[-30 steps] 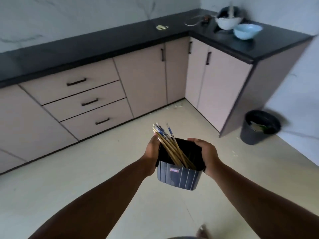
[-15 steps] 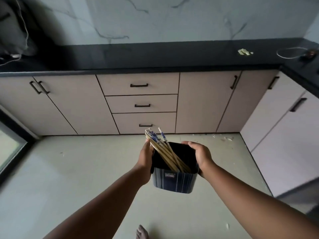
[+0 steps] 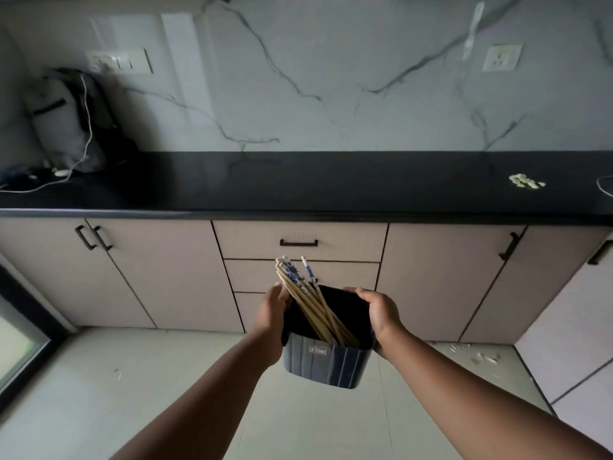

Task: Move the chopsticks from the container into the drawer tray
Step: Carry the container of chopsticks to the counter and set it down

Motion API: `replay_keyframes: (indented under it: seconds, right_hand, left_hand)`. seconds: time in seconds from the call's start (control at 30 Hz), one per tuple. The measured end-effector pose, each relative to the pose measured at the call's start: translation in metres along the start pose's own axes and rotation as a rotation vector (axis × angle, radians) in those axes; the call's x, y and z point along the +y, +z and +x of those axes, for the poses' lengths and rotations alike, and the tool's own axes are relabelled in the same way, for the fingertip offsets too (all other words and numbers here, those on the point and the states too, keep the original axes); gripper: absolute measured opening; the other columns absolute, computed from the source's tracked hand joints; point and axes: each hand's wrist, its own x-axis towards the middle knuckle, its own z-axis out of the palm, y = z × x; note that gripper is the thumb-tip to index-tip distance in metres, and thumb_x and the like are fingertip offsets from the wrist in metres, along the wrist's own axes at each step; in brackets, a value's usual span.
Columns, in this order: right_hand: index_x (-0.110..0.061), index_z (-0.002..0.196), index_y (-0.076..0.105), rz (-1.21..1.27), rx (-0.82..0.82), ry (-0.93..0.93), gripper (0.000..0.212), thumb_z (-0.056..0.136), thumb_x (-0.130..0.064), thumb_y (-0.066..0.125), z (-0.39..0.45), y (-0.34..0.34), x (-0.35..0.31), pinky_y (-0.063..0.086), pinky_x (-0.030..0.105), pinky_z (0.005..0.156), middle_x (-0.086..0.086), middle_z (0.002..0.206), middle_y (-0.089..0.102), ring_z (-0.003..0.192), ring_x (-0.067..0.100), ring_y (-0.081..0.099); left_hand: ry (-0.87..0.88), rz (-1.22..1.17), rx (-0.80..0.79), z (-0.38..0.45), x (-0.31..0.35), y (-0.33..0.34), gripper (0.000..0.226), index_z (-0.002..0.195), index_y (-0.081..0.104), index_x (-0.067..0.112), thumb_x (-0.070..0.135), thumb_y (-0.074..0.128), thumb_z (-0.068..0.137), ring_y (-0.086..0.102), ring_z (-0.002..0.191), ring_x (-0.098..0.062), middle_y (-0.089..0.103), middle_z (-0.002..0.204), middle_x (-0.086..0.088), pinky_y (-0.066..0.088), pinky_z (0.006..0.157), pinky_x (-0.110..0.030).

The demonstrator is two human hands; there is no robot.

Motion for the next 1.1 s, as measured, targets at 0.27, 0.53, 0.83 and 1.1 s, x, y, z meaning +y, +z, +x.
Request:
replay_keyframes:
  seconds: [0.27, 0.53, 0.83, 1.1]
  right_hand:
    - [-0.011, 0.099, 0.076, -0.025, -0.076, -0.035, 0.03, 0.095, -0.019, 0.048, 0.126, 0.018, -0.09, 0.054, 0.033, 0.071, 0.014, 0.098, 0.074, 0.085, 0.029, 0.068]
    - [-0.006, 0.1, 0.073, -0.035, -0.241, -0.038, 0.031, 0.098, -0.02, 0.045, 0.232, 0.066, -0.171, 0.049, 0.027, 0.061, 0.013, 0.091, 0.07, 0.076, 0.022, 0.065]
    - [0.0, 0.108, 0.07, 0.02, -0.273, -0.082, 0.033, 0.098, -0.017, 0.044, 0.331, 0.151, -0.211, 0.051, 0.03, 0.069, 0.02, 0.094, 0.068, 0.075, 0.027, 0.064]
    - [0.002, 0.109, 0.071, 0.017, -0.142, -0.162, 0.033, 0.097, -0.017, 0.046, 0.399, 0.213, -0.237, 0.051, 0.036, 0.076, 0.027, 0.107, 0.068, 0.085, 0.033, 0.064]
  left_hand:
    - [0.072, 0.054, 0.172, 0.124, 0.059, 0.039, 0.042, 0.077, 0.063, 0.005, 0.027, 0.031, 0.092, 0.063, 0.077, -0.026, 0.07, 0.071, -0.012, 0.043, 0.072, -0.034]
    - [0.094, -0.002, 0.332, 0.218, 0.119, 0.042, 0.052, 0.101, 0.067, -0.001, 0.036, 0.036, 0.083, 0.062, 0.106, -0.043, 0.07, 0.102, -0.025, 0.041, 0.097, -0.048]
    - [0.144, -0.107, 0.325, 0.317, 0.186, -0.002, 0.04, 0.077, 0.071, 0.008, 0.034, 0.042, 0.081, 0.066, 0.081, -0.032, 0.072, 0.084, -0.017, 0.045, 0.08, -0.039]
    - [0.118, -0.052, 0.167, 0.417, 0.234, -0.049, 0.049, 0.1, 0.071, -0.002, 0.029, 0.037, 0.084, 0.067, 0.099, -0.04, 0.072, 0.1, -0.023, 0.046, 0.1, -0.053]
